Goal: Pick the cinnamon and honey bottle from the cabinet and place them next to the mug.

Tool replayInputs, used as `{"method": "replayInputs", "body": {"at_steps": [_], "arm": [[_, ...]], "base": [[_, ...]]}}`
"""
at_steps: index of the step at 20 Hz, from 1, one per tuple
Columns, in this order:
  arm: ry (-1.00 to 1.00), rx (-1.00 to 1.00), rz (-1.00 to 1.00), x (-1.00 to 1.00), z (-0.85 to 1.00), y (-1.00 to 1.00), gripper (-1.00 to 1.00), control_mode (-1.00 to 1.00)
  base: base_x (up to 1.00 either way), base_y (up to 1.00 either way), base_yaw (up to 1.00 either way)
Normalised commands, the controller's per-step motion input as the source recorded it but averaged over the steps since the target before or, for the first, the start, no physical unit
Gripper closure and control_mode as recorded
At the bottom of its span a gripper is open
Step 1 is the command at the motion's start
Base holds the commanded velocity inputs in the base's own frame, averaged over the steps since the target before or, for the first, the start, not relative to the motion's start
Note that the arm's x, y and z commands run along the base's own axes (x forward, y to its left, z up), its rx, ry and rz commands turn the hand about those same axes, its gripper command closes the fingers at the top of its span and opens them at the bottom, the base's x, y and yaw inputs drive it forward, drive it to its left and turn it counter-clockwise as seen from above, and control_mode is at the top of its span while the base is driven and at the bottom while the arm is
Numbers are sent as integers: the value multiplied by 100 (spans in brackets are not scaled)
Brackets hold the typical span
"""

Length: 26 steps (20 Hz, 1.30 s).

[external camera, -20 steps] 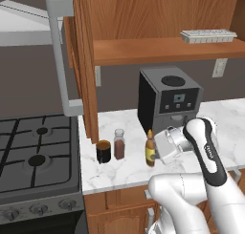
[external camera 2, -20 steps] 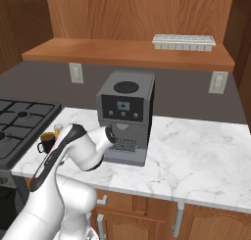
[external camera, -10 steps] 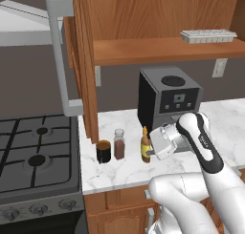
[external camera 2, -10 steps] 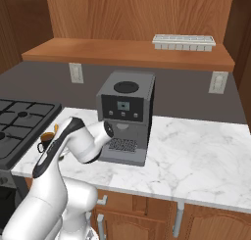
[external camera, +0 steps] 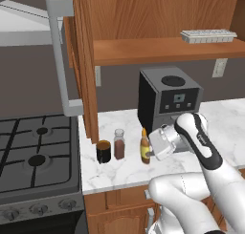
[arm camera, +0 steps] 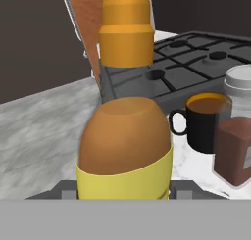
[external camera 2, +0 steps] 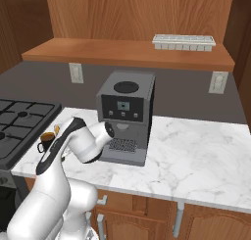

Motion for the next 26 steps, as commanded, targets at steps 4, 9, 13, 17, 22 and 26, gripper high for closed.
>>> {"method": "replayInputs", "body": {"at_steps": [4,9,13,17,22,26], "arm": [[0,0,-1,0,-21,0,100,-100],[0,0,-1,0,-20,0,100,-100],[0,0,-1,0,-24,0,100,-100],[0,0,-1,0,-30,0,100,-100],[-5,0,-1,0,-33,1,100,-100],[-6,0,-1,0,-31,3,100,-100]], "base": [[0,0,0],[0,0,0],[0,0,0],[0,0,0],[0,0,0],[0,0,0]]}}
